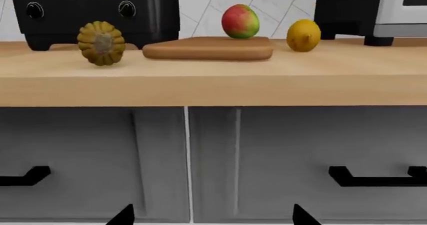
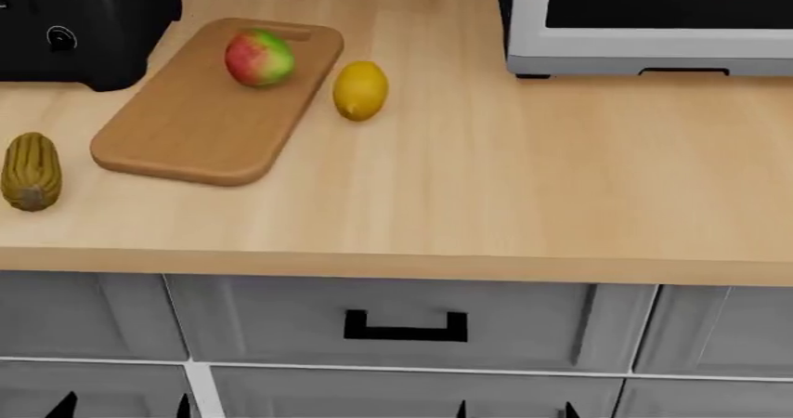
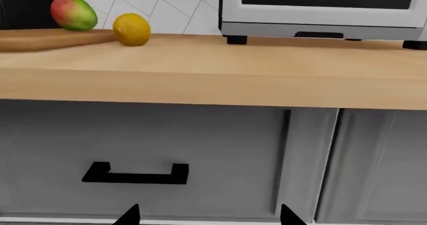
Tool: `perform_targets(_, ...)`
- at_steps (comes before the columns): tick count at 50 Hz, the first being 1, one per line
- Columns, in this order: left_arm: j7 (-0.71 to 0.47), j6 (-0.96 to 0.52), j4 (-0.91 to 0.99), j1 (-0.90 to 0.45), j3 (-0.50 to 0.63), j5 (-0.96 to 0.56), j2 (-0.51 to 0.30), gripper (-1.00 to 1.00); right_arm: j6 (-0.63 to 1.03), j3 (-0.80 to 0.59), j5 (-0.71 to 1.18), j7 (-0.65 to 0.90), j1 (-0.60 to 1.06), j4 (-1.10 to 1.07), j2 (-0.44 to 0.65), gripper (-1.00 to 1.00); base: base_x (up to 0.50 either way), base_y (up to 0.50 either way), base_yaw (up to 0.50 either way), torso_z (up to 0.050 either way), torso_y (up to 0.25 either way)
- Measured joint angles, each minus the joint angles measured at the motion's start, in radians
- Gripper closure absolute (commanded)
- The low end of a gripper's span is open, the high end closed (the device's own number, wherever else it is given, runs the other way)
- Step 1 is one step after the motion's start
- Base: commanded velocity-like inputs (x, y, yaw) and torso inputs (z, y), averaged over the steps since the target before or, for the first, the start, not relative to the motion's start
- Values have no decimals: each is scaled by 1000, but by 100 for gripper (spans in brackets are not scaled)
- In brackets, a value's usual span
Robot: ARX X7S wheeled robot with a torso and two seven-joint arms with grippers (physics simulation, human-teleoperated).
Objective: Clear the non-vegetable object off the cutting board and place the vegetables onto it.
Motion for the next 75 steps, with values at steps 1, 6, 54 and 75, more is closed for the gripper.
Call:
perform_targets(1, -2, 0, 1, 0, 1, -1, -2, -100, 1, -3, 0, 2, 0, 0, 1, -100, 0, 500, 0, 0, 0)
perform_targets(6, -15, 2, 3, 2, 8, -3, -11, -100, 5, -15, 3, 13, 2, -1, 8, -100, 0, 500, 0, 0, 0)
perform_targets(54, -138, -119, 148, -7, 37, 9, -69, -100, 159, -96, -21, 105, 3, -219, 75, -100, 0, 235, 0, 0, 0)
perform_targets(75, -175, -666, 466, -247, -56, -93, -122, -100, 696, -120, -40, 60, 213, -604, 141, -100, 0, 0, 0, 0, 0)
